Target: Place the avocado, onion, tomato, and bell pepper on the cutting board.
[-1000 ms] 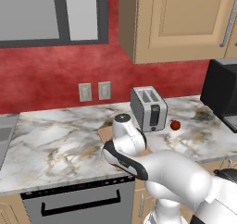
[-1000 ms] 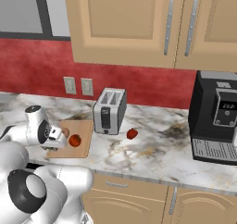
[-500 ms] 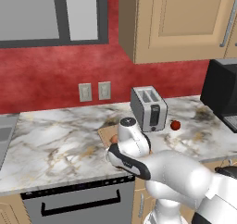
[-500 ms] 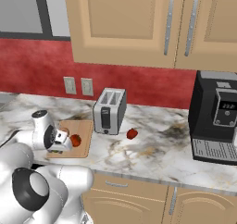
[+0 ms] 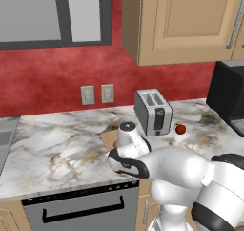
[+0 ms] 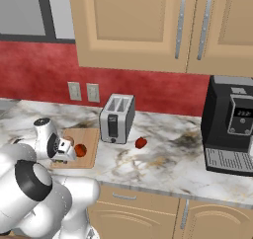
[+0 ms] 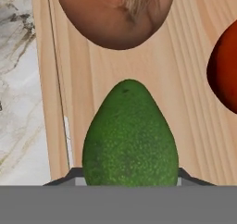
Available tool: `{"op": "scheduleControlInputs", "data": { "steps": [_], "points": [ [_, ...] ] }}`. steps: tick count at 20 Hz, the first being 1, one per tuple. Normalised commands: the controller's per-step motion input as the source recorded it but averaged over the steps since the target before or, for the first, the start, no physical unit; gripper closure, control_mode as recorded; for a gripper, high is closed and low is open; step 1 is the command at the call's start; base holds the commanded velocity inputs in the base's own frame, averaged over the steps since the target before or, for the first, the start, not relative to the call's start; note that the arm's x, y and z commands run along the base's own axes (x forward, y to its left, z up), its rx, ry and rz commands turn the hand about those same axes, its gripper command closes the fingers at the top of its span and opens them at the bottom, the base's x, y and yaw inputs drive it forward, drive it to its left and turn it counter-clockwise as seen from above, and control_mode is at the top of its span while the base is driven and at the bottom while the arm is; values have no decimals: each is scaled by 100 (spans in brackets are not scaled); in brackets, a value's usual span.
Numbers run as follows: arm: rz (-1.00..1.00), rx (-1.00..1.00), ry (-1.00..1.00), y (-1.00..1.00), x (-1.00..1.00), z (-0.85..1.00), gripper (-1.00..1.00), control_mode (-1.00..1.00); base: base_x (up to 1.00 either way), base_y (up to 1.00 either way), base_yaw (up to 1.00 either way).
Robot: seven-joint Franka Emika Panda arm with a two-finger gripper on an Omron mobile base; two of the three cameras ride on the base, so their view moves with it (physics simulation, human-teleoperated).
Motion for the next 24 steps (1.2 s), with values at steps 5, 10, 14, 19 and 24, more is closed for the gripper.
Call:
{"op": "scheduleControlInputs", "data": {
  "steps": [5,10,14,19,24],
  "points": [
    [0,0,0,-1,0,-20,-100,-100,0,0,0],
    [0,0,0,-17,-5,0,-100,-100,0,0,0],
    [0,0,0,-6,-4,0,-100,-100,0,0,0],
    [0,0,-1,0,-2,1,-100,-100,0,0,0],
    [0,0,-5,0,-12,38,-100,-100,0,0,0]
  ]
}}
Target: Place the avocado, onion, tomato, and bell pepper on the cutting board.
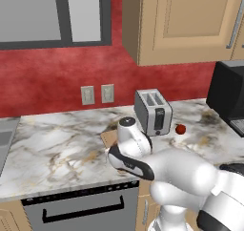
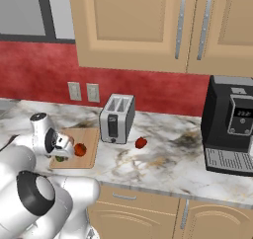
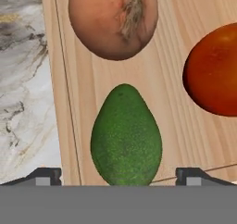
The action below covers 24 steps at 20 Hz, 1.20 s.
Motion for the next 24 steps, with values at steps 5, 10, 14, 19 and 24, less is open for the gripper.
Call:
{"op": "scheduleControlInputs", "data": {
  "steps": [5,10,14,19,24],
  "points": [
    [0,0,-2,0,-8,56,-100,-100,0,0,0],
    [0,0,-6,-20,-31,68,-100,-100,0,0,0],
    [0,0,-9,-46,-59,68,-100,-100,0,0,0],
    [-1,0,-8,-56,-62,64,-100,-100,0,0,0],
    [0,0,-6,-66,-54,56,-100,-100,0,0,0]
  ]
}}
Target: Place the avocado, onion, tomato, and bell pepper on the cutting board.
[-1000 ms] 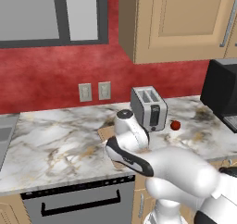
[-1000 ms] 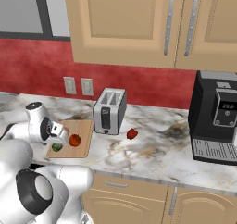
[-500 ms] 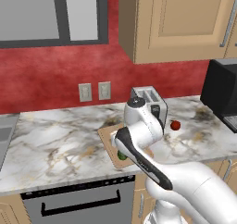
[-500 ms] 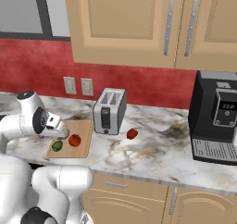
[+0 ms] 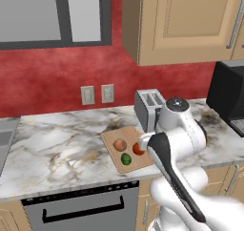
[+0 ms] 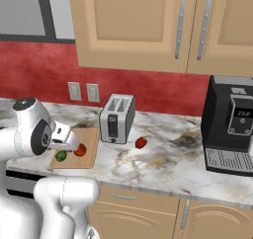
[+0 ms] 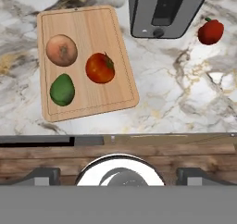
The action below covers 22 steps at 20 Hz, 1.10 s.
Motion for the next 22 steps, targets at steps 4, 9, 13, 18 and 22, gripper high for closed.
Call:
{"op": "scheduleControlInputs", "data": {
  "steps": [4,9,13,18,22],
  "points": [
    [-3,0,-2,-58,-19,42,-100,-100,0,0,0],
    [-2,0,-7,-70,-2,27,-100,-100,0,0,0],
    [-1,0,0,-65,5,6,-100,-100,0,0,0],
    [0,0,0,-52,34,0,-100,-100,0,0,0],
    [0,0,0,-49,44,0,-100,-100,0,0,0]
  ]
}}
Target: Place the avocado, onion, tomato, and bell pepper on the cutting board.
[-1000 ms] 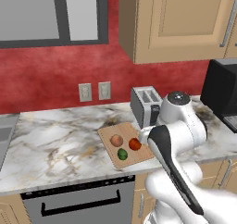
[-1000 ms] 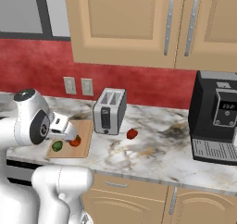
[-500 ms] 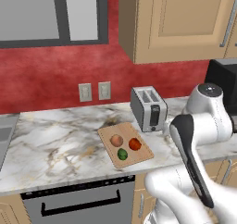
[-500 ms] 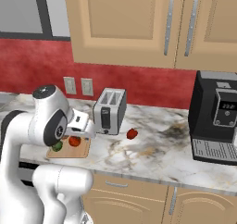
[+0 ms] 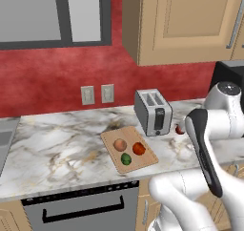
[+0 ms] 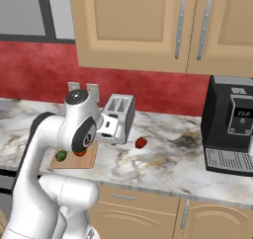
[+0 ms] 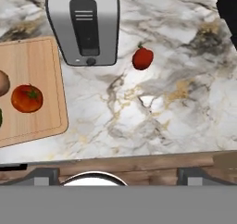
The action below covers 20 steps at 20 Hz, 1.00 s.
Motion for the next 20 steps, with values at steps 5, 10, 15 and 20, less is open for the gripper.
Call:
{"op": "scheduleControlInputs", "data": {
  "steps": [5,10,15,20],
  "points": [
    [0,0,0,-35,36,0,-100,-100,0,0,0],
    [1,0,0,-17,26,-2,-100,-100,0,0,0],
    [3,0,0,0,34,-19,-100,-100,0,0,0],
    [4,1,0,-7,25,-24,-100,-100,0,0,0]
  ]
}}
